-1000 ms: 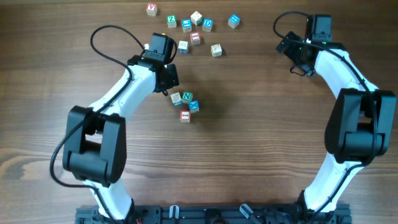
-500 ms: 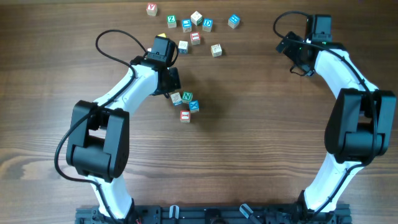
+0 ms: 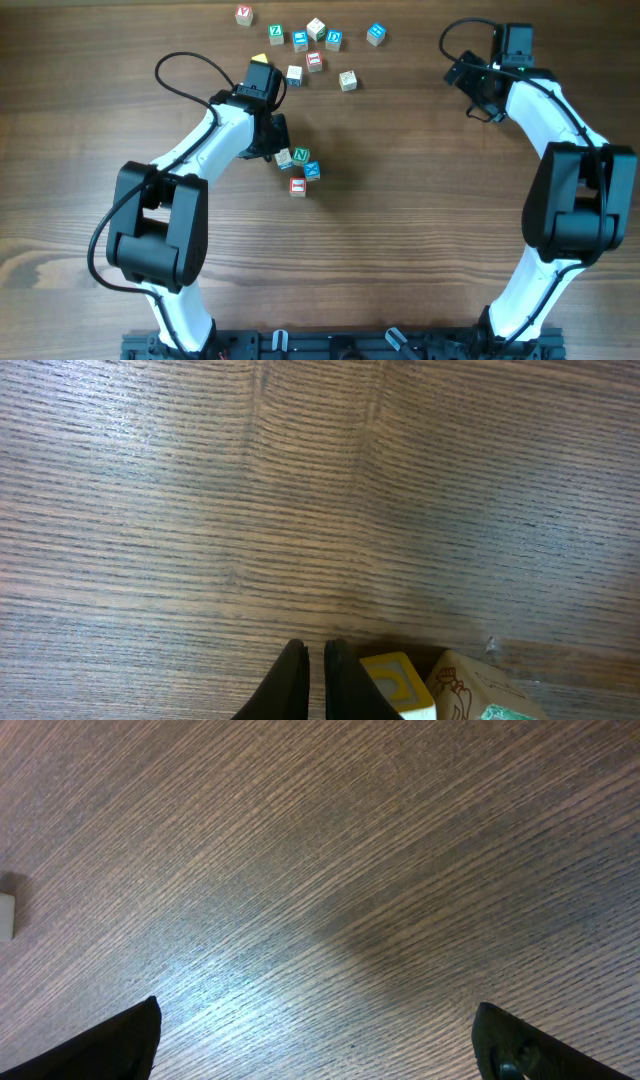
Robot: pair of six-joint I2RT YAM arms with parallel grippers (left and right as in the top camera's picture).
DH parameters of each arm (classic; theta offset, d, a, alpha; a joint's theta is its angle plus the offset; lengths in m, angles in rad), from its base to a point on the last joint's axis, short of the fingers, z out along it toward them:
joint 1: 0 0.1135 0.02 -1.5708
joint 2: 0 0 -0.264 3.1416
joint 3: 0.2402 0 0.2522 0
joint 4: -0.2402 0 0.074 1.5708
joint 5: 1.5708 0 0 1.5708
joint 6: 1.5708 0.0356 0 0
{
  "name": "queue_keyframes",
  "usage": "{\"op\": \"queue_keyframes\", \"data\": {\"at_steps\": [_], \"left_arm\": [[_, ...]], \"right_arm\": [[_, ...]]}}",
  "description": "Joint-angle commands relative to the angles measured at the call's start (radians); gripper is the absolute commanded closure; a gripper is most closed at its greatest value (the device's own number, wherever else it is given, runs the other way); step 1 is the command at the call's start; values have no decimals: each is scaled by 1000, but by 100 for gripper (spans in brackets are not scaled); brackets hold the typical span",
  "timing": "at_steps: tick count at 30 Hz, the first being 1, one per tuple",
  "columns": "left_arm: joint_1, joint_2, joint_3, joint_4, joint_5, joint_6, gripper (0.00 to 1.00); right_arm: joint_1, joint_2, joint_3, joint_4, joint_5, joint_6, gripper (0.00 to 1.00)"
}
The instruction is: Form a circle
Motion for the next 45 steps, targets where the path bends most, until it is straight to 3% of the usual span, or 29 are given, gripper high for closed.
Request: {"op": "queue_keyframes", "data": {"at_steps": [1, 29, 35, 41, 45], "left_arm": [[-6, 14, 5, -3, 16, 2, 90], [-7, 14, 5, -59, 64, 2, 91], [-7, 14, 5, 37, -34, 2, 88], [-24, 14, 5, 193, 196, 2, 94], [-58, 14, 5, 189, 195, 2, 95]], "right_arm": [[2, 17, -4, 2, 10, -14, 0], [2, 17, -4, 2, 10, -13, 0], [2, 17, -4, 2, 10, -13, 0], [2, 17, -4, 2, 10, -13, 0], [2, 17, -4, 2, 10, -13, 0]]}}
